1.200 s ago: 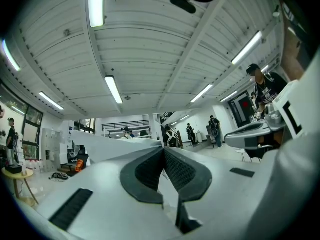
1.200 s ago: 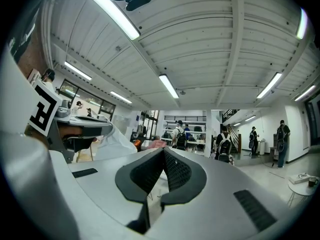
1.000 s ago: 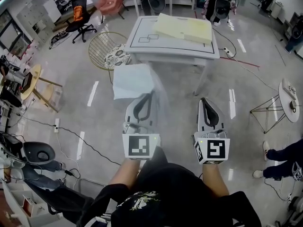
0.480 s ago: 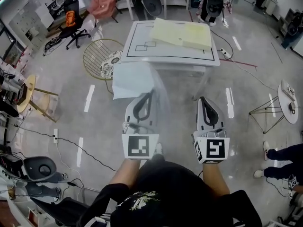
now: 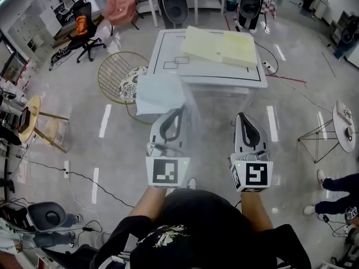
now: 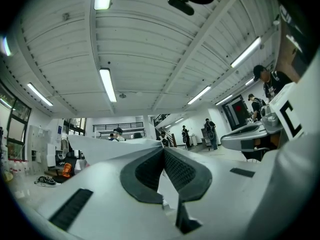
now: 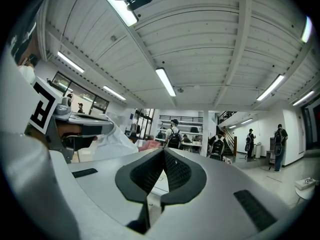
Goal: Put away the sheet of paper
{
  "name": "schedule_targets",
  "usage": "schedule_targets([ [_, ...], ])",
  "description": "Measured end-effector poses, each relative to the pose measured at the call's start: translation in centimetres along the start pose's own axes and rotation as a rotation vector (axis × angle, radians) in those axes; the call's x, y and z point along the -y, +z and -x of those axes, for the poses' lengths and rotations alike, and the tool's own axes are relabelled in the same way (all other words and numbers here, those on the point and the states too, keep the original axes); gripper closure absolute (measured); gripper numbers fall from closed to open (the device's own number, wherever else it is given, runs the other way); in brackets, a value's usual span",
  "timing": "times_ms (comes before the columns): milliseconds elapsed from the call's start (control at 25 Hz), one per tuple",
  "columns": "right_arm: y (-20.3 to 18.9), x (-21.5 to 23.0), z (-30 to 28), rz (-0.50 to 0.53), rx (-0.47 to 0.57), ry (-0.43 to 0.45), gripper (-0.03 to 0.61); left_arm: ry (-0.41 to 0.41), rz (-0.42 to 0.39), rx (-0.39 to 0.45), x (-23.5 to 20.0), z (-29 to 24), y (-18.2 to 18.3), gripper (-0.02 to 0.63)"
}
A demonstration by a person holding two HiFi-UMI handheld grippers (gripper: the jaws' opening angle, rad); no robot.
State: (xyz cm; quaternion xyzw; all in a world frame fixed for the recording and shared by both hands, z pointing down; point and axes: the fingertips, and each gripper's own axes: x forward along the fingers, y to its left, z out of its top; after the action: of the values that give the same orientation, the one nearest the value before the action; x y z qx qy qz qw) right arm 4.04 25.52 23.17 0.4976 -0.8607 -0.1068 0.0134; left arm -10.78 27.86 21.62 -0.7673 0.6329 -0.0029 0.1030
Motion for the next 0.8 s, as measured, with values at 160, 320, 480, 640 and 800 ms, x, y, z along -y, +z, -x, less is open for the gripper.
schedule_targets([
  [160, -0.1, 0.2, -2.4, -0.001, 0.011, -0.021, 0.58, -0.027, -0.009, 0.023, -1.1, -2.1, -0.1, 0.614],
  [320, -0.3, -0.1, -4.1, 0.006, 0.023, -0.038, 0.58, -0.048, -0.003, 0.043, -2.0, -3.7, -0.6, 0.613],
  [480, -0.6, -0.1, -5.0, 0.002, 0.014, -0.044, 0.58, -0.057, 0.008, 0.039, -2.8, -4.7, -1.3, 0.614],
  [640, -1.3, 0.5, -5.0, 0.002, -0.011, -0.068, 0.58, -0.072, 0.011, 0.031, -2.7, -5.0, -2.0, 0.614],
  [800, -2.0, 0.4, -5.4, 0.002, -0.032, -0.072, 0.58, -0.079, 0.017, 0.02, -2.9, -5.4, -2.5, 0.614],
])
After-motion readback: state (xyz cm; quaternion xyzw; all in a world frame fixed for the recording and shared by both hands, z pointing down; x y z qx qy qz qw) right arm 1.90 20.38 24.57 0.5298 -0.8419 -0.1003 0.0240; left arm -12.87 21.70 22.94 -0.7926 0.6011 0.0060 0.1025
